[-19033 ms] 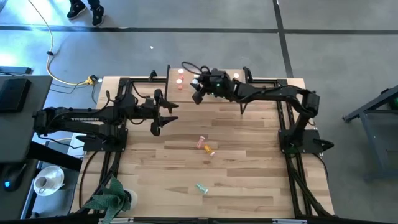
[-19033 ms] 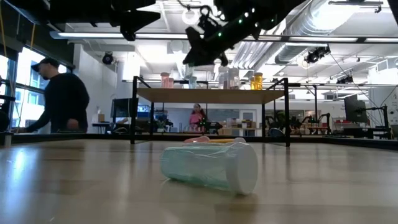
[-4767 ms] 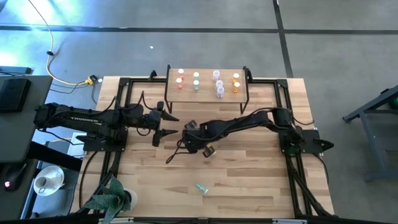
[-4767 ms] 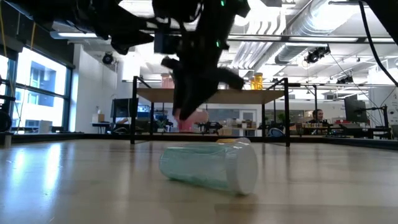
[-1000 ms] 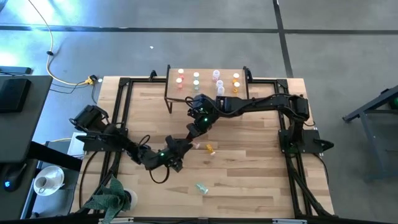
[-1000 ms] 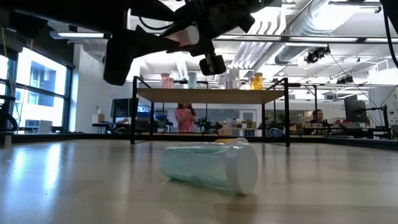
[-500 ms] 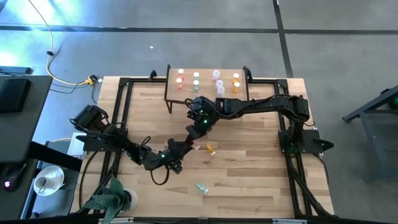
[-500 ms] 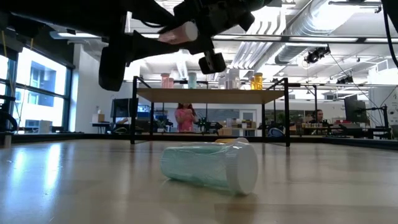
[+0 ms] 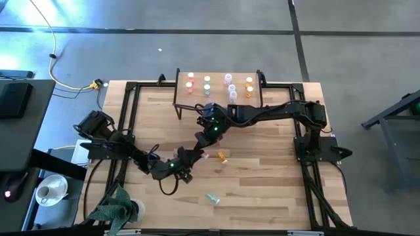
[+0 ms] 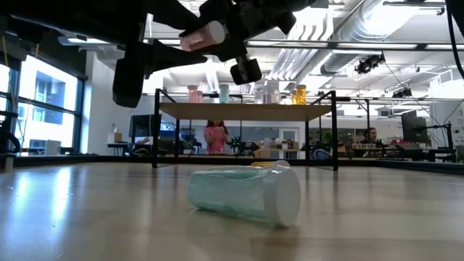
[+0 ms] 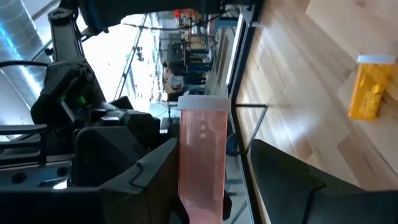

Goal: Pick and place medicine bottles onto shelf by color
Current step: Put the pink pill bottle on the shelf aligned with the other pink pill bottles

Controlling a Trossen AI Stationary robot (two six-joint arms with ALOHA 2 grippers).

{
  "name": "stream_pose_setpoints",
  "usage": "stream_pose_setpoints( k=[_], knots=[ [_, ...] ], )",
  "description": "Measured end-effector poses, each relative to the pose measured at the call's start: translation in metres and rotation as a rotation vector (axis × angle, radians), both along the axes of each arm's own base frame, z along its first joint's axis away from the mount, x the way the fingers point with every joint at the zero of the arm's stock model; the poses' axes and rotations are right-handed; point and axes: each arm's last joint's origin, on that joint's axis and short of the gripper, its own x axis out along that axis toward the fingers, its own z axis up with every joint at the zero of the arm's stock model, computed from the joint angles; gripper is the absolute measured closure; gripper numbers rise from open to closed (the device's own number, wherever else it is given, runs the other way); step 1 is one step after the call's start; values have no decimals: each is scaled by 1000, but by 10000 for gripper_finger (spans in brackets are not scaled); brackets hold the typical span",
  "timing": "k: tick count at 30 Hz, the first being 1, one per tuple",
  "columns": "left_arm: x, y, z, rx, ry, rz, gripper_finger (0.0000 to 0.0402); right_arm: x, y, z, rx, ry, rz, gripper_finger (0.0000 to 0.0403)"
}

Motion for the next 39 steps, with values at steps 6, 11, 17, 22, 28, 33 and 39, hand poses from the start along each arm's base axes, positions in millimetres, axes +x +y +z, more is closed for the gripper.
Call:
stream_pose_setpoints(
  k=[6, 11, 17, 22, 28, 33, 39],
  knots=[
    [-1, -3, 0, -2, -3, -24, 231, 0, 2, 0, -3, -2, 8, 319],
    [-1, -3, 1, -4, -7, -22, 273, 0, 2, 0, -12, -7, 15, 319],
    [-1, -3, 1, -2, -5, -22, 323, 0, 2, -1, -37, -19, 34, 319],
    [-1, -3, 0, -6, -6, -22, 330, 0, 2, -1, -66, -42, 59, 318],
    [-1, -3, 0, -29, -21, -21, 327, 0, 2, -1, -155, -92, 90, 293],
    [-1, -3, 0, -65, -47, -12, 326, 1, -5, 2, -190, -127, 107, 258],
    [-2, -1, -1, -111, -85, 52, 326, 3, -24, 19, -228, -221, 124, 243]
  ],
)
